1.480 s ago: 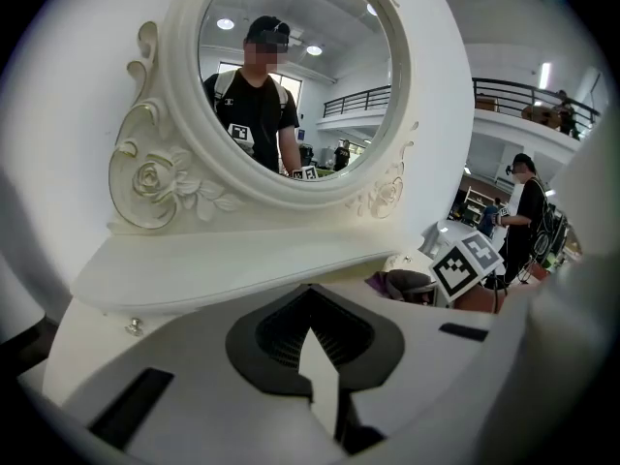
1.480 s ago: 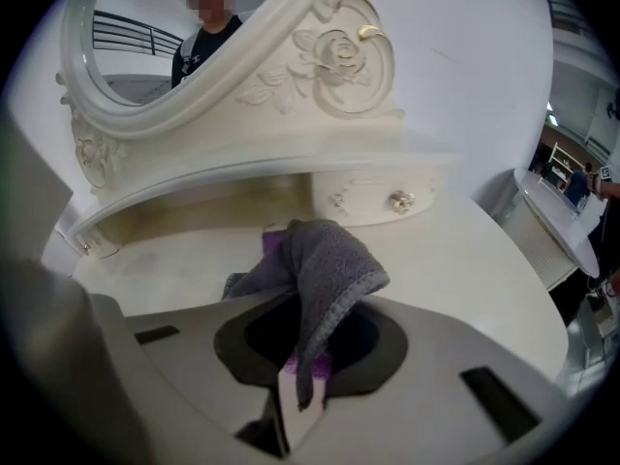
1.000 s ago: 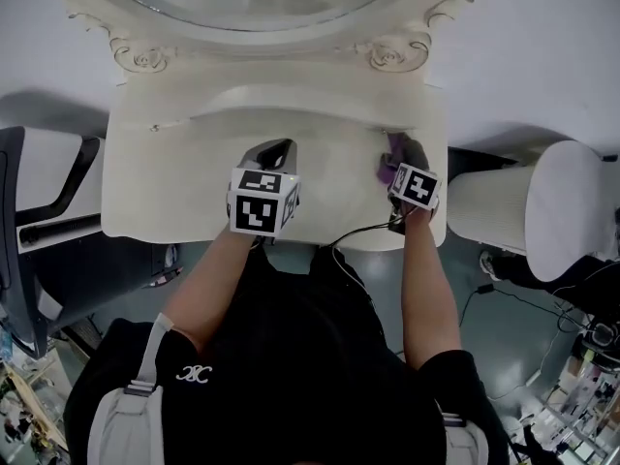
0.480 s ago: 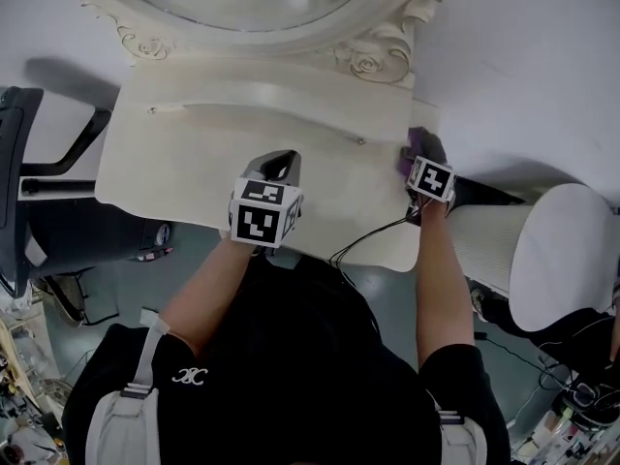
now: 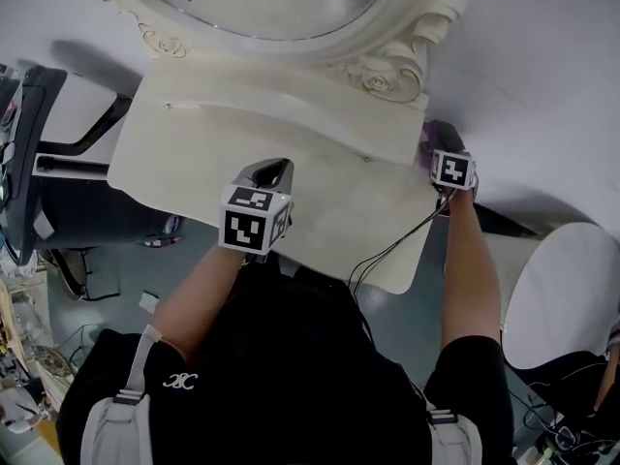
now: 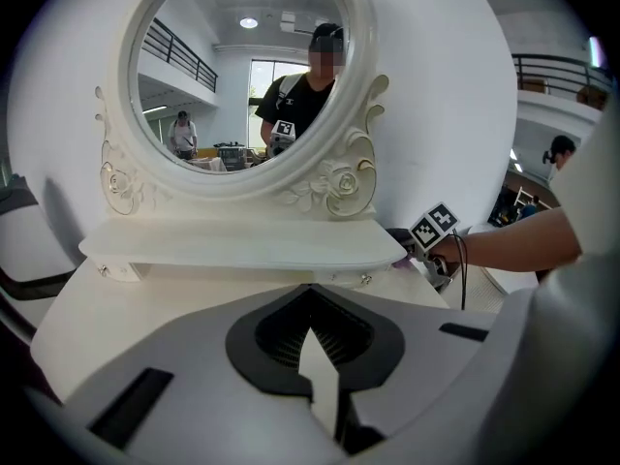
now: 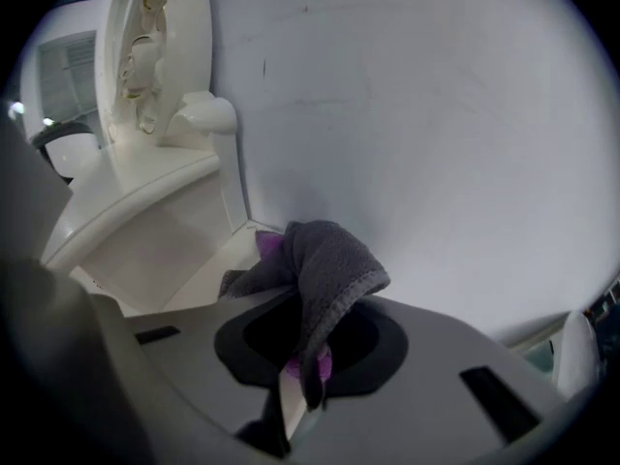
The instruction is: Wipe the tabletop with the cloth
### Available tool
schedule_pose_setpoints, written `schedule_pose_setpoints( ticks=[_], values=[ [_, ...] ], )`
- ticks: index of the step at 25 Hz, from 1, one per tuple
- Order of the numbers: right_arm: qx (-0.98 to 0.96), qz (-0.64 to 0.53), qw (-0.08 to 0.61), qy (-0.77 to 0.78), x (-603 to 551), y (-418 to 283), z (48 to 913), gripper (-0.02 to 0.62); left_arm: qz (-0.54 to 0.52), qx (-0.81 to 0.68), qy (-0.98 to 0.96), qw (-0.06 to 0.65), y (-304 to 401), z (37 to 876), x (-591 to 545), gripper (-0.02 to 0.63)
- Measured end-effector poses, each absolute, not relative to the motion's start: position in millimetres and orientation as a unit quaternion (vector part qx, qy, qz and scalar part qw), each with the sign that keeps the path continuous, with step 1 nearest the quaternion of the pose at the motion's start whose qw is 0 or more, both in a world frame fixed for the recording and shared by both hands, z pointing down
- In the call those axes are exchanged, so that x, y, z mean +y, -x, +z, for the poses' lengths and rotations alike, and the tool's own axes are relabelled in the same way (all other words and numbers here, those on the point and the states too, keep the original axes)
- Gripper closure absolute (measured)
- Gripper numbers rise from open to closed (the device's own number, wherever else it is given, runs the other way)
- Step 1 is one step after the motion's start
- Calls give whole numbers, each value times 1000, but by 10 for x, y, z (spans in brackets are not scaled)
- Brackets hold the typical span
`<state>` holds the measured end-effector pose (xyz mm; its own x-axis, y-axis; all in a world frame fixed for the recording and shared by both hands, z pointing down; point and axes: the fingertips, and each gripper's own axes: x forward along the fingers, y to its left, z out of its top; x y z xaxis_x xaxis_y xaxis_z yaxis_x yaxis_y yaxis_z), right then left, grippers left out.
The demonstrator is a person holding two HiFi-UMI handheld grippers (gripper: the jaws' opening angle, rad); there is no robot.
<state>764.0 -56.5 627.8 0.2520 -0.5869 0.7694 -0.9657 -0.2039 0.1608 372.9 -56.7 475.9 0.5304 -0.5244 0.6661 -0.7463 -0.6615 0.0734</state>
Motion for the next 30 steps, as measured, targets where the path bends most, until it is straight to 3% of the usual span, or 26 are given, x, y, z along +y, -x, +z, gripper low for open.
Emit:
schedule_pose_setpoints(
  ticks=[13, 30],
  values=[
    [-743, 113, 408, -518, -726, -7057, 6276, 540, 315, -387, -849, 176, -3595, 4747, -324, 607],
    [-738, 109, 354, -564, 403, -6595, 6314, 540, 308, -327, -876, 177, -3447, 4827, 151, 607]
  ],
)
